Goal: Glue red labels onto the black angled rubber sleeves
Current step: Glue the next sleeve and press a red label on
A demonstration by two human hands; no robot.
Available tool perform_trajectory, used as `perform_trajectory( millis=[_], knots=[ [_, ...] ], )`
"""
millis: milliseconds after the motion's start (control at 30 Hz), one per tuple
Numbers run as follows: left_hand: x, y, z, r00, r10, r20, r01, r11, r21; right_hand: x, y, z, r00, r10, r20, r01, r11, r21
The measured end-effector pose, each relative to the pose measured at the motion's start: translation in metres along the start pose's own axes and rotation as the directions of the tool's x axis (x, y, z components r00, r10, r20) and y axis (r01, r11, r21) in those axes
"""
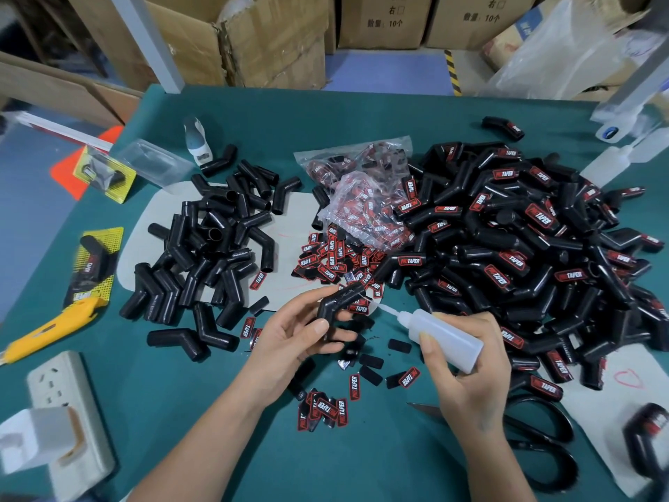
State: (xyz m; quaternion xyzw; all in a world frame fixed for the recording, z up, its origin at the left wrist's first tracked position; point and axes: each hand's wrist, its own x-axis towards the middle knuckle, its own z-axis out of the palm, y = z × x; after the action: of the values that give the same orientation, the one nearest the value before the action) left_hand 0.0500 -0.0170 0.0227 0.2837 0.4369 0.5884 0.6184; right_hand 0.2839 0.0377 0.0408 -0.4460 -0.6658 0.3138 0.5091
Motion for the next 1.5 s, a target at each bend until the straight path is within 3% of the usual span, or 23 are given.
perform_trajectory(
  millis=[1500],
  knots=[
    [0.0007, -0.0040, -0.0041, 0.999, 0.045, 0.017, -0.046, 0.997, 0.064, 0.0007, -0.0048, 0.0021, 0.999, 0.008, 0.048, -0.007, 1.000, -0.009]
  ],
)
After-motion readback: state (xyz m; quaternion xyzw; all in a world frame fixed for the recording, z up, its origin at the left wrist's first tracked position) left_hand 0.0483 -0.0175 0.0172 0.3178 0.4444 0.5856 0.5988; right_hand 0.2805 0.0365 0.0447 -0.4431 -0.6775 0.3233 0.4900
